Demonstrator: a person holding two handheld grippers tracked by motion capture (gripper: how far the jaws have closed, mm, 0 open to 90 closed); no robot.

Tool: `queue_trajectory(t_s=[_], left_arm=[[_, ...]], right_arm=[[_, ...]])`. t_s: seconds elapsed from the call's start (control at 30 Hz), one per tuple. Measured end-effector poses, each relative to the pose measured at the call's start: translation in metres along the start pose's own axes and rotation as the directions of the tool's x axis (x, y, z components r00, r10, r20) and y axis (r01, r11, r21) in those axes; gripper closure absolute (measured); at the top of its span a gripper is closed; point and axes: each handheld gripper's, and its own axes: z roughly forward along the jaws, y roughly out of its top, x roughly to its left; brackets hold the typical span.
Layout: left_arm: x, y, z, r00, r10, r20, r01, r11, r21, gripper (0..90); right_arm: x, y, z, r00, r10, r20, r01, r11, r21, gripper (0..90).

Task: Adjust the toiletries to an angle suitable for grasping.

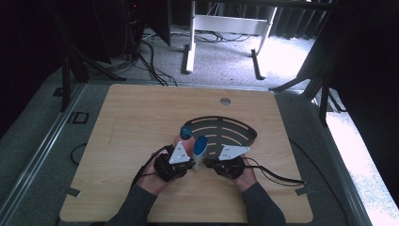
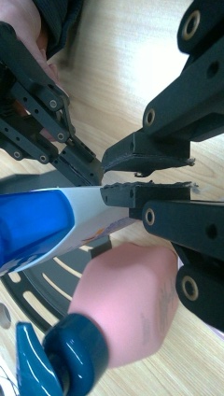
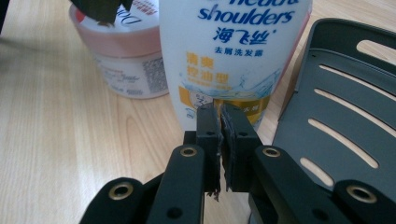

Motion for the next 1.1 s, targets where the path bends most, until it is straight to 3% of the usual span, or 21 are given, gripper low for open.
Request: queue_trajectory(t_s=[1.1], left_arm=[[0.021, -0.009, 0.01, 0.997, -0.053, -0.057, 0.054, 0.9983, 0.024, 80.2]], right_arm=[[-0.012, 0.014, 0.025, 0.9984, 0.049, 0.026, -0.049, 0.998, -0.025, 86.2]])
